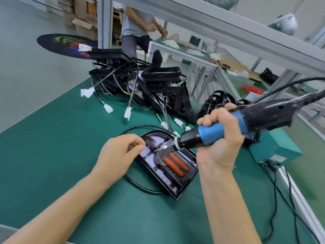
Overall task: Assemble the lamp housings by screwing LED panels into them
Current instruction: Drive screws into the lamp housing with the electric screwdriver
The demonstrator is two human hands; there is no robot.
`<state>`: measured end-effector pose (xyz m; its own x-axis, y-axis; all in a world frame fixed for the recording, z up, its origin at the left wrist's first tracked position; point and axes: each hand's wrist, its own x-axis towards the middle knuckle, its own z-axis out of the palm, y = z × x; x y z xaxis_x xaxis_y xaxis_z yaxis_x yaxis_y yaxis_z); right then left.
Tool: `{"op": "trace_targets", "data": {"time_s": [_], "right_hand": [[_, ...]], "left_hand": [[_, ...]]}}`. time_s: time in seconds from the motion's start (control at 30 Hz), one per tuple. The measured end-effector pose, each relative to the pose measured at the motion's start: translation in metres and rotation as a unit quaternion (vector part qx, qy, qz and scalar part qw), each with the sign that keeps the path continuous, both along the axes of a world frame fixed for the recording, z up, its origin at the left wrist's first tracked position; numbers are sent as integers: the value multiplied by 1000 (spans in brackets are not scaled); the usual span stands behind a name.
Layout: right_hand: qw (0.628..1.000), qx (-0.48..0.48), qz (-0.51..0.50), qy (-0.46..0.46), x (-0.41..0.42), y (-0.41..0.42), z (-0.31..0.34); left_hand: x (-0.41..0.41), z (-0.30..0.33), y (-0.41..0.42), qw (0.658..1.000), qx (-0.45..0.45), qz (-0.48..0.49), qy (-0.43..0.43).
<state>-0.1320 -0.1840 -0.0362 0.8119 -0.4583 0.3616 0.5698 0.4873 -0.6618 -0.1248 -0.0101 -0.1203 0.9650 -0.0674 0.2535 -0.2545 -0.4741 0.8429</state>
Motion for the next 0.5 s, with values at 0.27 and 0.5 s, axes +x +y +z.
{"op": "trace_targets", "data": {"time_s": [0.27, 0.5], "right_hand": [[994, -100, -29, 30, 14, 20, -23], [992, -110, -36, 48, 22, 24, -29]], "left_hand": [[4, -14, -1, 991, 110, 13, -71], [7, -15, -1, 986, 147, 5, -81]]}}
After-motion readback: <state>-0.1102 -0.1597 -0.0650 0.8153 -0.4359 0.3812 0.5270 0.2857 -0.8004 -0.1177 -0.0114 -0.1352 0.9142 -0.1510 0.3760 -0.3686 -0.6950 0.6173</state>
